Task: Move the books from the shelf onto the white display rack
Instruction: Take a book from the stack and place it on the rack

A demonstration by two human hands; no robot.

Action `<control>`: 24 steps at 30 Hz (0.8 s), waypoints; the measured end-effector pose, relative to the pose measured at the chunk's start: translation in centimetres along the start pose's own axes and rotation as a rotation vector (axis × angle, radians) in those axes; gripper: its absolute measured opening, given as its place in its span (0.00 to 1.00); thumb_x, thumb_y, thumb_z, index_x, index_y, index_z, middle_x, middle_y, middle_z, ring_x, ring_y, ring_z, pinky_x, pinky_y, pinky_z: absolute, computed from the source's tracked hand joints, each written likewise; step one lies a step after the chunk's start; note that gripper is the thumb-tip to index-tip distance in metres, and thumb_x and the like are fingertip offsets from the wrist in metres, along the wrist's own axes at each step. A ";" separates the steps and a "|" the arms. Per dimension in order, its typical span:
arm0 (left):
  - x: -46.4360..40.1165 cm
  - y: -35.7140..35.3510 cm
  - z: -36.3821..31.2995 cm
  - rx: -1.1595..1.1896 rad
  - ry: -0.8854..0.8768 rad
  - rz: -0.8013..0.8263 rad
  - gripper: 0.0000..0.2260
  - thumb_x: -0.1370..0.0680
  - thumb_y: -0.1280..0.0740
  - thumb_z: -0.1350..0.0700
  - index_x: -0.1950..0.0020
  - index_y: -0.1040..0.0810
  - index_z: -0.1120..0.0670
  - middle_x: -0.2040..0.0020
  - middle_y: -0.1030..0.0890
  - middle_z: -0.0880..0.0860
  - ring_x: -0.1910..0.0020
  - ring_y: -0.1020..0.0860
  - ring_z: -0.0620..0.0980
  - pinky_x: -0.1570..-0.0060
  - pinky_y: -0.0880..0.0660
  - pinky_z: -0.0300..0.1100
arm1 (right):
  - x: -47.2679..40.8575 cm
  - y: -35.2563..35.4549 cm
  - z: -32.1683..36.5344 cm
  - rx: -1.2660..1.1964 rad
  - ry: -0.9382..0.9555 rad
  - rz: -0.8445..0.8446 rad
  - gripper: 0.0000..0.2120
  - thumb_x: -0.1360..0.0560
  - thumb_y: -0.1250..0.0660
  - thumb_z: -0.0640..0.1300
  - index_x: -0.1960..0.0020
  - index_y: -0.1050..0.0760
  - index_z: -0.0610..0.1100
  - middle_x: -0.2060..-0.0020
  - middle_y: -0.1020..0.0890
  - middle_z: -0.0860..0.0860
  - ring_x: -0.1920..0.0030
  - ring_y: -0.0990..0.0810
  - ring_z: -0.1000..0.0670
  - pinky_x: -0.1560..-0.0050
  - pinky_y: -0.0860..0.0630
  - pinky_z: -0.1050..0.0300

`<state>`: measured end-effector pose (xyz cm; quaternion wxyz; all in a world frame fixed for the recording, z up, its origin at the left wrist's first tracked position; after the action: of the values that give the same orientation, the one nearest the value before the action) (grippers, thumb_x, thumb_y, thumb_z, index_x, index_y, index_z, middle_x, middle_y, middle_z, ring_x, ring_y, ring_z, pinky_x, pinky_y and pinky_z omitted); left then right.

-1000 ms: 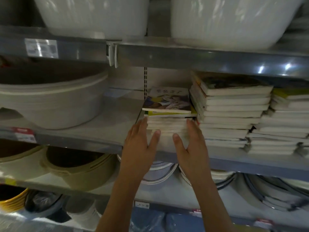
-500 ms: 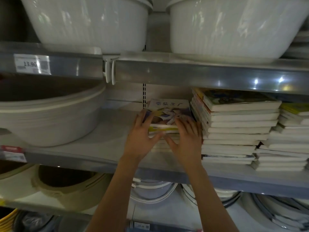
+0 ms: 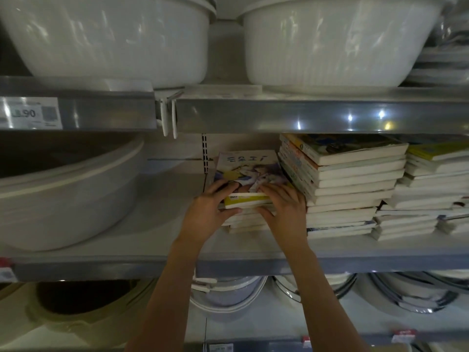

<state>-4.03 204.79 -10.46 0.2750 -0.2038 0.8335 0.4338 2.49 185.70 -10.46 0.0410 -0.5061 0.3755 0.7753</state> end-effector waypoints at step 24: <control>2.7 3.2 -3.7 0.241 0.504 -0.155 0.19 0.20 0.32 0.48 0.31 0.25 0.51 0.39 0.20 0.51 0.48 0.24 0.44 0.58 0.33 0.23 | 3.6 5.1 6.2 -0.308 -0.435 -0.158 0.26 0.25 0.37 0.61 0.30 0.29 0.52 0.29 0.30 0.50 0.28 0.34 0.49 0.34 0.32 0.51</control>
<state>-9.00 203.17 -8.43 0.1138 -0.3341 0.9030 0.2450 -6.25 184.78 -9.38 0.1035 -0.3557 0.1950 0.9082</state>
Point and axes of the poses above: each hand's wrist, its own x-axis away from the middle knuckle, its own y-axis out of the back of the hand, z = x × y, the point moved 2 cm from there along -x, towards the middle knuckle
